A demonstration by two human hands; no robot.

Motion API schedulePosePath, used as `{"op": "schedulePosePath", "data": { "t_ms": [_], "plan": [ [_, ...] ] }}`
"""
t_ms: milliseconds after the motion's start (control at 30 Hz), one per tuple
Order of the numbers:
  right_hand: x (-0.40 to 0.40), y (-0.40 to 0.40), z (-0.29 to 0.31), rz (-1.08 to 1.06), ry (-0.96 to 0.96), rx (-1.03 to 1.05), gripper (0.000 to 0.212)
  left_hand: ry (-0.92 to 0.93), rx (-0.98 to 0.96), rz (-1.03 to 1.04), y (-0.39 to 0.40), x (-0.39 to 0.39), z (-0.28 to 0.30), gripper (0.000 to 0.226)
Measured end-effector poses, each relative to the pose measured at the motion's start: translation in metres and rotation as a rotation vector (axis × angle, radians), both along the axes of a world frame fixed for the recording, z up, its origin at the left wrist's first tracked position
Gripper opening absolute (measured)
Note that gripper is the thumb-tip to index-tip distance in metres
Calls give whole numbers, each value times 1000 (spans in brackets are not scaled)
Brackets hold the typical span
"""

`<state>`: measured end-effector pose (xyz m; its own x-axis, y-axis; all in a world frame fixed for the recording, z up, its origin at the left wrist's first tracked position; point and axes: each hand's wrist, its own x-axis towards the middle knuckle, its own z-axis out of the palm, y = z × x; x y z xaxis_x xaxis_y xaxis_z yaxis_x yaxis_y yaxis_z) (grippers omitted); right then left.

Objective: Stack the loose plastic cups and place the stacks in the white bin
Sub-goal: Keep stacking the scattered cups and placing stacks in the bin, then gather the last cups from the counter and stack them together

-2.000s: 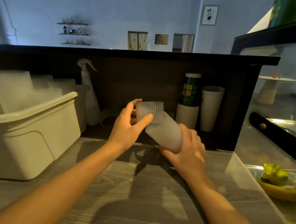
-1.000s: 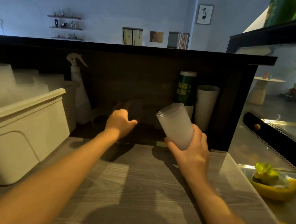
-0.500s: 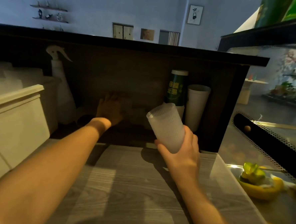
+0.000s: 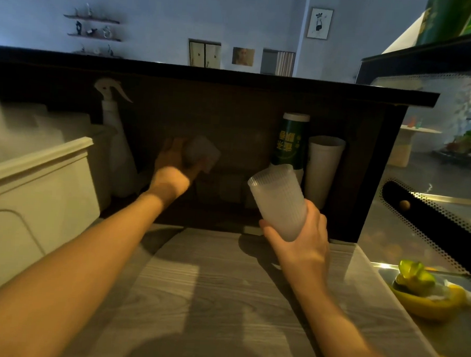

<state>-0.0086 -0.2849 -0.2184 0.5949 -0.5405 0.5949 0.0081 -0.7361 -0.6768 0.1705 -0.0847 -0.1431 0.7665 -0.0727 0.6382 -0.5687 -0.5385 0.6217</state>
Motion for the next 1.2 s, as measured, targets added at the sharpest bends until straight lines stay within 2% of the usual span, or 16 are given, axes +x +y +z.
{"op": "schedulePosePath", "data": {
  "t_ms": [133,267,500,733,833,967,1200],
  "plan": [
    [-5,3,3,8,-48,21,88,3,-67,80,30,-31,7,38],
    [-12,8,8,15,-66,-5,87,-42,-180,-21,57,-67,14,45],
    [-20,36,16,125,47,-258,93,37,-270,-139,92,-124,22,30],
    [-31,75,22,288,21,-492,94,31,-210,-175,127,-167,29,46],
    [-30,101,37,292,-51,-542,94,30,-133,-197,142,-184,37,56],
    [-32,134,60,422,-62,-605,95,13,-102,-211,159,-202,46,62],
    [-24,193,99,559,-125,-564,93,-79,-80,-183,184,-210,56,64]
  ]
}}
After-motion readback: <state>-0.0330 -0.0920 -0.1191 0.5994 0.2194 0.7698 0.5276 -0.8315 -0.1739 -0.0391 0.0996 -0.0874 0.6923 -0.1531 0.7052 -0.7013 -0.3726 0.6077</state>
